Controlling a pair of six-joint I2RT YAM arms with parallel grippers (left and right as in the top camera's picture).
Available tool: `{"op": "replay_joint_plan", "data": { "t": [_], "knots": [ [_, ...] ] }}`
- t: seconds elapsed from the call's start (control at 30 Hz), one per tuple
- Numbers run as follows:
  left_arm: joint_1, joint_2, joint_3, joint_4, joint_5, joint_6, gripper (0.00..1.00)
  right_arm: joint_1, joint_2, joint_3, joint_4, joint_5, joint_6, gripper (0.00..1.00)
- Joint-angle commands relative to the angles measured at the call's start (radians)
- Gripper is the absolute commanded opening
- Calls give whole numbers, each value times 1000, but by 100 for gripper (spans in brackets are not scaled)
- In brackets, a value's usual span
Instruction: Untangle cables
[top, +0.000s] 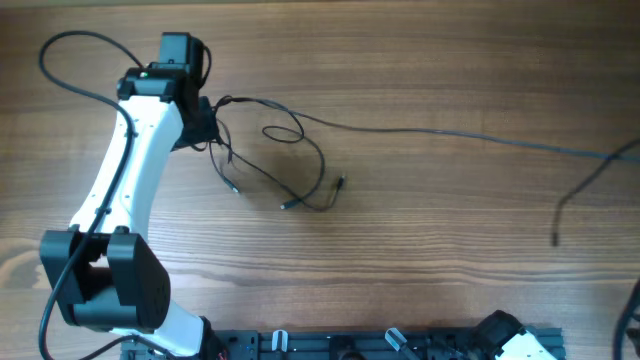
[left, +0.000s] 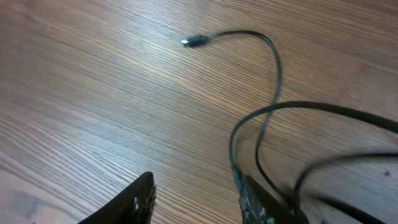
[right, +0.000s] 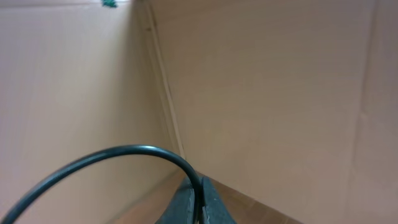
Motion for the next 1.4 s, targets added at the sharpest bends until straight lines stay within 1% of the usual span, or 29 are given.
{"op": "replay_joint_plan", "data": {
  "t": [0.0,0.1,0.13,0.2,0.23,0.27,0.37,0.47,0.67,0.73,0.77,0.8,0.83,0.9,0.93,0.97,1.03,1.1,1.13,1.17,1.23,1.27,1.3,1.33,1.37],
  "knots": [
    [55,7,-4,-2,-32,-14,45,-6,-18,10,5,-19,100,4],
    [104,7,-4,-24,-32,-49,46,-6,-8,10,4,-35,173,4],
    [152,7,-4,-44,-32,-90,45,-6,2,10,4,-35,175,4],
    [203,7,-4,-65,-32,-123,44,-6,15,10,3,-34,175,4],
    [231,7,-4,-74,-31,-134,44,-6,22,10,1,-31,175,4],
    [304,7,-4,-98,-23,-145,43,-6,39,10,1,-31,175,4],
    [407,7,-4,-108,19,-144,42,-6,60,10,1,-7,175,4],
    [538,7,-4,-108,89,-143,41,-6,74,10,1,45,173,4],
    [765,7,-4,-100,188,-144,39,-6,74,10,0,44,165,4],
    [818,7,-4,-101,266,-138,38,-6,74,10,0,44,167,4],
    [831,7,-4,-100,336,-113,38,-6,77,10,1,25,168,4],
    [830,7,-4,-101,376,-108,38,-6,80,10,-1,-10,168,4],
    [822,7,-4,-100,427,-77,38,-6,84,10,-2,-63,168,4],
    [780,7,-4,-101,537,-8,38,-6,102,10,-3,-253,168,4],
    [731,7,-4,-101,616,61,41,-6,122,10,-3,-432,167,4],
    [684,7,-4,-103,658,113,43,-6,142,10,-2,-566,164,4],
    [558,7,-4,-106,705,228,45,-6,205,10,5,-826,164,4],
    [429,7,-4,-108,706,299,45,-6,278,10,21,-1036,145,4],
    [320,7,-4,-106,706,356,46,-6,349,10,45,-1241,37,4],
    [261,7,-4,-104,706,382,46,-6,385,10,54,-1369,-41,4],
    [102,7,-4,-97,704,454,48,-6,504,10,49,-1749,-280,4],
    [31,7,-4,-90,687,463,50,-6,549,10,44,-1796,-308,4],
    [-25,7,-4,-84,641,454,53,-6,584,10,26,-1786,-307,18],
    [-59,7,-4,-81,604,436,54,-7,603,10,1,-1763,-306,39],
    [-85,7,-4,-79,550,408,53,-10,619,10,-42,-1716,-306,48]
  ]
}}
